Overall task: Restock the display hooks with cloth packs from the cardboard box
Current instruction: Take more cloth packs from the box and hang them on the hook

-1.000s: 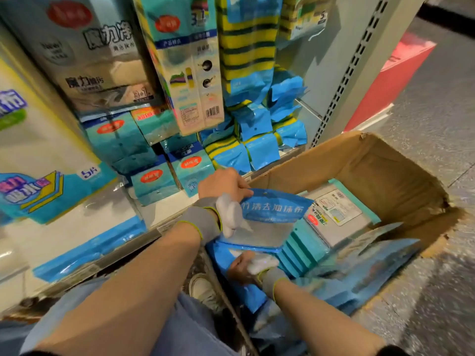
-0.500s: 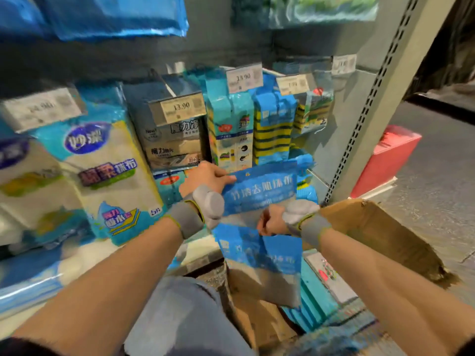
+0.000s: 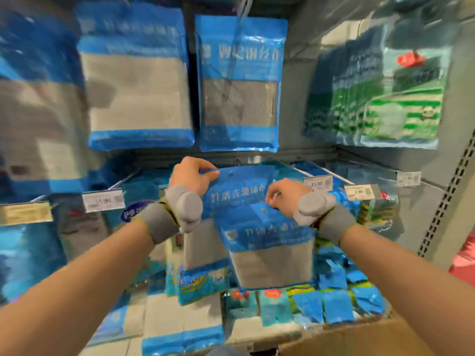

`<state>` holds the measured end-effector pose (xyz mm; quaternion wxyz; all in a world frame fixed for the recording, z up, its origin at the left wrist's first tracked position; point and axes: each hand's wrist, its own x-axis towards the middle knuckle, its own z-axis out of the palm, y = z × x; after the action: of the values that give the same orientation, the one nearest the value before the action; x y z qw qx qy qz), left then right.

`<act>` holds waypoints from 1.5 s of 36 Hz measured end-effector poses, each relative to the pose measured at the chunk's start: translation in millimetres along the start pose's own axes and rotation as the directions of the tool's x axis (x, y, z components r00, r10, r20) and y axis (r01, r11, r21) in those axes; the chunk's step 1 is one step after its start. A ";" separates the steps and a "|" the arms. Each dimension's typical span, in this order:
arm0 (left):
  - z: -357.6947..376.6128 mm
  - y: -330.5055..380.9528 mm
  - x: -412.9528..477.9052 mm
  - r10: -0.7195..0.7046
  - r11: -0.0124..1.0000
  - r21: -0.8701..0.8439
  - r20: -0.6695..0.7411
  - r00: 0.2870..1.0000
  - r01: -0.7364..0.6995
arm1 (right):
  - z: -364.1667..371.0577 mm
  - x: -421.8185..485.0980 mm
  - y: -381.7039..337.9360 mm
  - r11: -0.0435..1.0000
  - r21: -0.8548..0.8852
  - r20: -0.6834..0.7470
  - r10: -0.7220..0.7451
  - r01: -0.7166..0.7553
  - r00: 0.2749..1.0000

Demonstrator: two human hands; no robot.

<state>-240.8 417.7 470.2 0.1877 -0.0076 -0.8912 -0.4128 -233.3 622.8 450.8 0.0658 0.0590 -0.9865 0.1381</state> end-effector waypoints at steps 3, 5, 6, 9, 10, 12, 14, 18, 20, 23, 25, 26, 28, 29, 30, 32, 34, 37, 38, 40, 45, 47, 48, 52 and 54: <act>-35.5 -1.0 6.4 -0.023 0.999 0.028 -0.038 0.999 0.024 | -23.1 13.7 -24.7 0.998 0.049 -0.027 -0.041 0.042 0.999; -61.7 -3.4 12.7 -0.046 0.998 0.050 -0.078 0.996 0.050 | -38.7 25.1 -45.0 0.993 0.044 -0.066 -0.103 0.106 0.992; -73.9 -4.2 15.5 -0.050 0.996 0.066 -0.092 0.995 0.057 | -46.2 30.5 -55.2 0.989 0.041 -0.108 -0.134 0.139 0.985; -111.0 -6.2 24.4 -0.084 0.989 0.109 -0.108 0.991 0.096 | -76.1 46.1 -88.2 0.974 0.049 -0.256 -0.202 0.221 0.945; -120.7 -8.6 26.3 -0.086 0.988 0.117 -0.117 0.989 0.100 | -86.3 50.3 -98.6 0.969 0.064 -0.305 -0.209 0.239 0.929; -135.8 -12.9 29.1 -0.104 0.984 0.129 -0.149 0.983 0.123 | -104.9 56.7 -115.9 0.964 0.064 -0.405 -0.212 0.260 0.889; -145.4 -17.9 31.1 -0.117 0.979 0.151 -0.147 0.982 0.139 | -117.8 64.3 -128.8 0.960 0.041 -0.481 -0.225 0.278 0.848; -168.5 -24.3 36.2 -0.101 0.975 0.181 -0.163 0.981 0.131 | -135.7 78.9 -166.9 0.942 0.047 -0.549 -0.254 0.333 0.796; -179.2 -26.6 40.5 -0.095 0.973 0.190 -0.182 0.979 0.130 | -143.0 88.8 -184.8 0.919 0.124 -0.535 -0.255 0.373 0.805; -192.2 -30.1 44.2 -0.098 0.974 0.182 -0.196 0.976 0.135 | -150.5 106.0 -205.6 0.878 0.230 -0.482 -0.272 0.420 0.833; -204.5 -32.3 48.1 -0.085 0.976 0.180 -0.217 0.972 0.125 | -155.9 117.2 -223.9 0.860 0.247 -0.474 -0.295 0.446 0.830; -205.6 -32.1 49.2 -0.088 0.975 0.182 -0.213 0.973 0.128 | -156.5 120.5 -226.5 0.858 0.255 -0.479 -0.288 0.446 0.829; -218.8 -33.4 55.1 -0.082 0.974 0.187 -0.232 0.969 0.127 | -160.4 131.5 -244.2 0.844 0.269 -0.522 -0.278 0.465 0.807; -220.1 -33.0 57.2 -0.087 0.973 0.190 -0.217 0.972 0.129 | -160.8 134.5 -246.5 0.834 0.293 -0.542 -0.257 0.466 0.800; -225.5 -32.9 59.9 -0.086 0.973 0.194 -0.212 0.973 0.129 | -162.0 139.8 -253.5 0.818 0.317 -0.563 -0.246 0.481 0.789; -234.3 -32.4 64.4 -0.082 0.974 0.191 -0.201 0.976 0.121 | -164.4 146.2 -265.3 0.785 0.383 -0.590 -0.199 0.488 0.783; -245.2 -33.3 68.1 -0.078 0.976 0.184 -0.217 0.973 0.119 | -166.5 148.9 -280.9 0.772 0.439 -0.599 -0.131 0.460 0.790; -254.3 -34.9 72.9 -0.085 0.975 0.181 -0.227 0.970 0.128 | -167.4 154.0 -294.7 0.780 0.468 -0.637 -0.026 0.414 0.770; -253.9 -34.3 74.3 -0.090 0.975 0.178 -0.221 0.971 0.131 | -167.4 156.1 -294.8 0.783 0.476 -0.655 0.013 0.400 0.756; -260.1 -38.0 76.6 -0.096 0.976 0.168 -0.225 0.970 0.136 | -167.9 159.3 -305.0 0.769 0.499 -0.685 0.067 0.400 0.726; -263.4 -48.9 79.5 -0.107 0.980 0.142 -0.210 0.972 0.138 | -174.3 162.6 -310.3 0.793 0.508 -0.681 0.130 0.337 0.720; -262.2 -52.7 78.8 -0.108 0.982 0.130 -0.202 0.973 0.136 | -176.5 162.8 -309.9 0.808 0.488 -0.691 0.126 0.331 0.712; -262.6 -55.3 78.4 -0.110 0.982 0.127 -0.208 0.972 0.138 | -177.1 162.8 -311.7 0.812 0.478 -0.700 0.121 0.336 0.704; -260.9 -60.5 76.4 -0.123 0.985 0.095 -0.196 0.973 0.144 | -183.1 159.5 -315.0 0.856 0.408 -0.713 0.082 0.317 0.696; -262.6 -61.0 75.1 -0.126 0.983 0.106 -0.183 0.975 0.147 | -189.9 157.7 -316.6 0.878 0.376 -0.704 0.062 0.296 0.708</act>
<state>-234.7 172.9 605.6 0.2367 0.1014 -0.8926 -0.3701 -324.4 358.2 738.6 0.4253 0.0809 -0.8193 0.3760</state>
